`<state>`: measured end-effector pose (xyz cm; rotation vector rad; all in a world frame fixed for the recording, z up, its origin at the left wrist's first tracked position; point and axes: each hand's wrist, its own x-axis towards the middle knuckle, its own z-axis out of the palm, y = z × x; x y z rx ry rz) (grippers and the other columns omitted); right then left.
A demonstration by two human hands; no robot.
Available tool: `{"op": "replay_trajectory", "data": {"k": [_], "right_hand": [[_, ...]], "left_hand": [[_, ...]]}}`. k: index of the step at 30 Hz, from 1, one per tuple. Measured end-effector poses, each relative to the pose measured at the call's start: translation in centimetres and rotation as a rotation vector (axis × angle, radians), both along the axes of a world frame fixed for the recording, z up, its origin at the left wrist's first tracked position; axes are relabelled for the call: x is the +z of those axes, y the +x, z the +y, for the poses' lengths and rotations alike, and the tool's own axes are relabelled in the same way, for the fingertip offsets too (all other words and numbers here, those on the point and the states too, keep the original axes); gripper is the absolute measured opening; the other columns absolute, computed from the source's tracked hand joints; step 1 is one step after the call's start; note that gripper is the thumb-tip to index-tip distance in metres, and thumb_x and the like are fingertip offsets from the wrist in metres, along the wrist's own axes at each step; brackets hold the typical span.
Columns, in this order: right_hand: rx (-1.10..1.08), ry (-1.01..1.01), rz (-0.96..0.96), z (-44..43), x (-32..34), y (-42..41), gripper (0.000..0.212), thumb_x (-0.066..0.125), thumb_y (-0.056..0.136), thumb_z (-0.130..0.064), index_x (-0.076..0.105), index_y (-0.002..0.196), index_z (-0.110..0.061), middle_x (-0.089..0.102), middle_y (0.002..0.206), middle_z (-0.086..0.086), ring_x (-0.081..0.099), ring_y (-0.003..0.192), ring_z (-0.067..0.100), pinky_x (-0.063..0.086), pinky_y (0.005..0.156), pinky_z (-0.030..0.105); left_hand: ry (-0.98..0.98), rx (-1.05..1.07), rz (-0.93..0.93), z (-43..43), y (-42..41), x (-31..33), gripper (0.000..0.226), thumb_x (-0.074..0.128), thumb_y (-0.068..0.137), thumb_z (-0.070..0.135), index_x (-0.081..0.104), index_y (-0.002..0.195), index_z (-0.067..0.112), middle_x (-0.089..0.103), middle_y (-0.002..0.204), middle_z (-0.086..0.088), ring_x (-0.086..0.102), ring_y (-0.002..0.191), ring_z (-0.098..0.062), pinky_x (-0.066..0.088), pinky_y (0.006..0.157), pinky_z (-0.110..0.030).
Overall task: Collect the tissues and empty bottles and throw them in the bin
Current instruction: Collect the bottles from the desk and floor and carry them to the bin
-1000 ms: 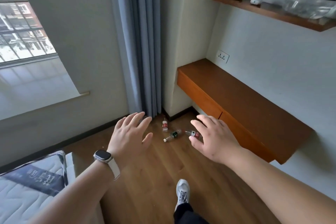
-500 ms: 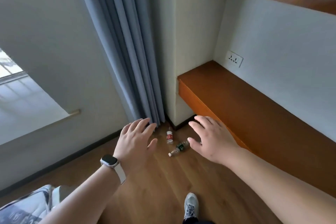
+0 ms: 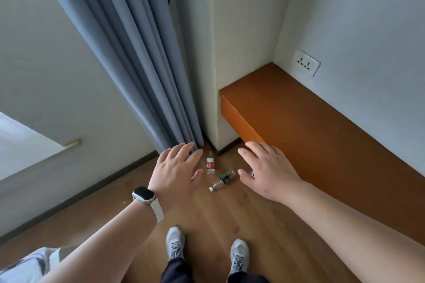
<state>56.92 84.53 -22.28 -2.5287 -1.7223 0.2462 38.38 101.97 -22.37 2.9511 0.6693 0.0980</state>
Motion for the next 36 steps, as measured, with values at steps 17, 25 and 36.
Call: {"op": "replay_trajectory", "data": {"k": [17, 25, 36], "right_hand": [[-0.291, -0.157, 0.100, 10.7, -22.2, 1.9, 0.055, 0.040, 0.089, -0.050, 0.048, 0.135, -0.022, 0.044, 0.139, 0.001, 0.043, 0.123, 0.026, 0.038, 0.098, 0.045], [-0.312, -0.175, 0.081, 12.1, -45.9, 6.1, 0.054, 0.051, 0.088, -0.046, 0.050, 0.133, -0.016, 0.048, 0.136, 0.009, 0.045, 0.121, 0.031, 0.042, 0.096, 0.047], [-0.320, -0.323, -0.015, 8.9, -74.2, 14.6, 0.057, 0.053, 0.085, -0.049, 0.048, 0.134, -0.020, 0.047, 0.137, 0.006, 0.046, 0.121, 0.029, 0.040, 0.095, 0.043]], "left_hand": [[-0.236, -0.186, 0.165, 12.8, 7.7, -23.9, 0.046, 0.057, 0.086, 0.034, 0.053, 0.130, 0.022, 0.053, 0.136, -0.002, 0.048, 0.123, -0.030, 0.039, 0.098, -0.047], [-0.239, -0.273, 0.160, 13.6, 12.8, -47.5, 0.051, 0.055, 0.088, 0.037, 0.049, 0.136, 0.020, 0.046, 0.144, -0.009, 0.043, 0.129, -0.034, 0.038, 0.101, -0.052], [-0.256, -0.255, 0.296, 11.1, 19.1, -76.8, 0.056, 0.038, 0.095, 0.047, 0.032, 0.146, 0.025, 0.035, 0.152, -0.004, 0.028, 0.140, -0.026, 0.027, 0.110, -0.047]]}}
